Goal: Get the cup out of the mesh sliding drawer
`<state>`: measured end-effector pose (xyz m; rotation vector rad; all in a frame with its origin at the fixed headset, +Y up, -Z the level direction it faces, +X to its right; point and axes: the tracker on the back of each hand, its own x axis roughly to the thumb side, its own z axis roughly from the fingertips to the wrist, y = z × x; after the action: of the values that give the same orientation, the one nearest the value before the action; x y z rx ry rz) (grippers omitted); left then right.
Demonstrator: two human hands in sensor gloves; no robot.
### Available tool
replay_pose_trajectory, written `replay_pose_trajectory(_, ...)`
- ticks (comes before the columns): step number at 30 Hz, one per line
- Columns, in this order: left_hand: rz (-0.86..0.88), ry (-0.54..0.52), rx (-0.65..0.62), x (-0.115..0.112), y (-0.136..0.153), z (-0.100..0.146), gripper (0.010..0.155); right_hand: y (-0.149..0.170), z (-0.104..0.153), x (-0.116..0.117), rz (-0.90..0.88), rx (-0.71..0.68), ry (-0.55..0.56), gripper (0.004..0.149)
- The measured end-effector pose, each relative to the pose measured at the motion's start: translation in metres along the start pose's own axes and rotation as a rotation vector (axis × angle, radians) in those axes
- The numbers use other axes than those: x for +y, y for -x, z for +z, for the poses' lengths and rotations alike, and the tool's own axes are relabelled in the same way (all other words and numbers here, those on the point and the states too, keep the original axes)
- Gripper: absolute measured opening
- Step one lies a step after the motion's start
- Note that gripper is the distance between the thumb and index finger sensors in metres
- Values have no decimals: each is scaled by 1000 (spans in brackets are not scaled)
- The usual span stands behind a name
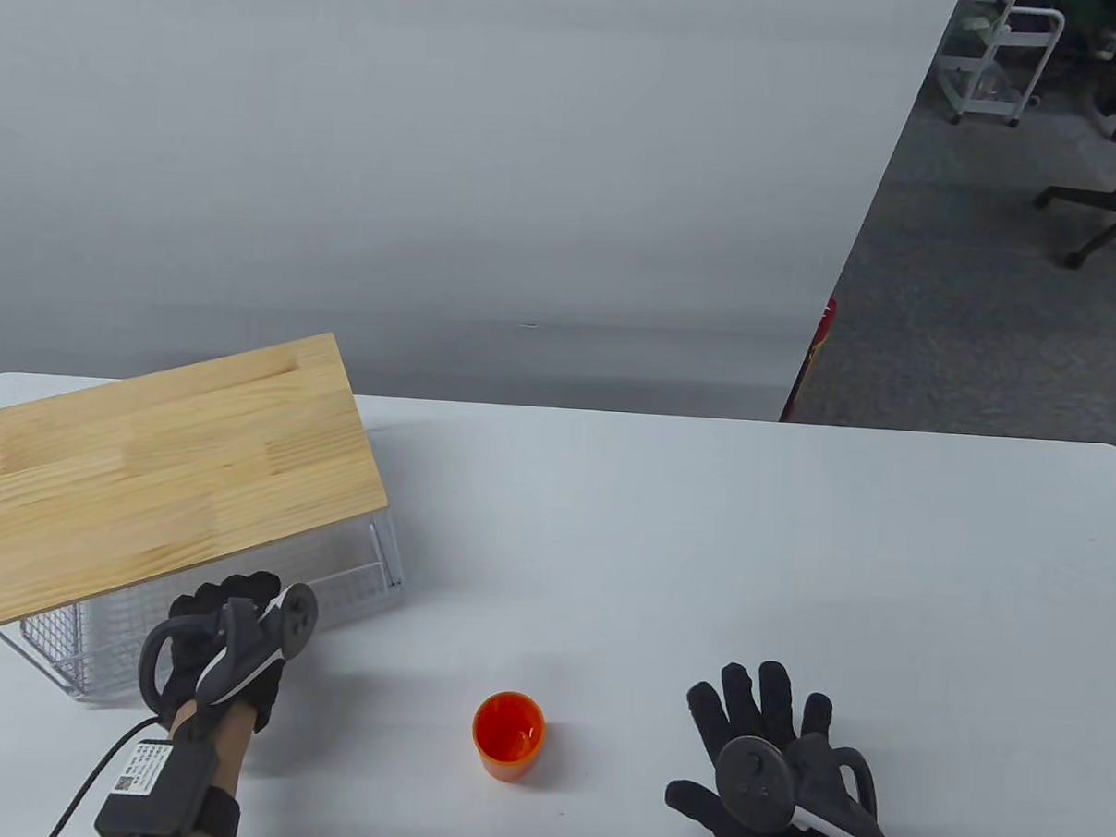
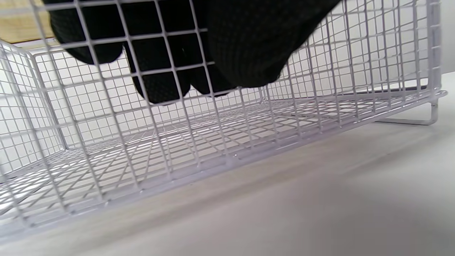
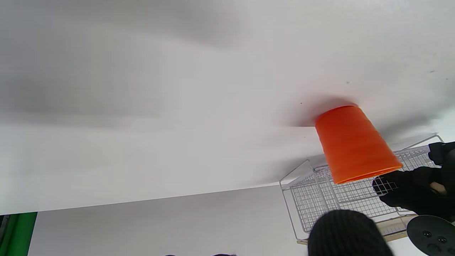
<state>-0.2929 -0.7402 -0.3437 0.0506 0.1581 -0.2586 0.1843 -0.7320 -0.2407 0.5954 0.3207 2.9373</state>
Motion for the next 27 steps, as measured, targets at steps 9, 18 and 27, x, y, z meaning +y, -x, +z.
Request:
replay_pose_trajectory(9,-1,3,20,-4,1,-10,39,0,0,-1,-2,2,2,89)
replay_pose_trajectory(18,7,-3,34,-5,3,-17,39,1,-1,0,-3,8,-12,89)
replay_pose_trajectory(27,18,29,-3,-9,5,-13,52,1,-2,-1,-6,12,-12,89)
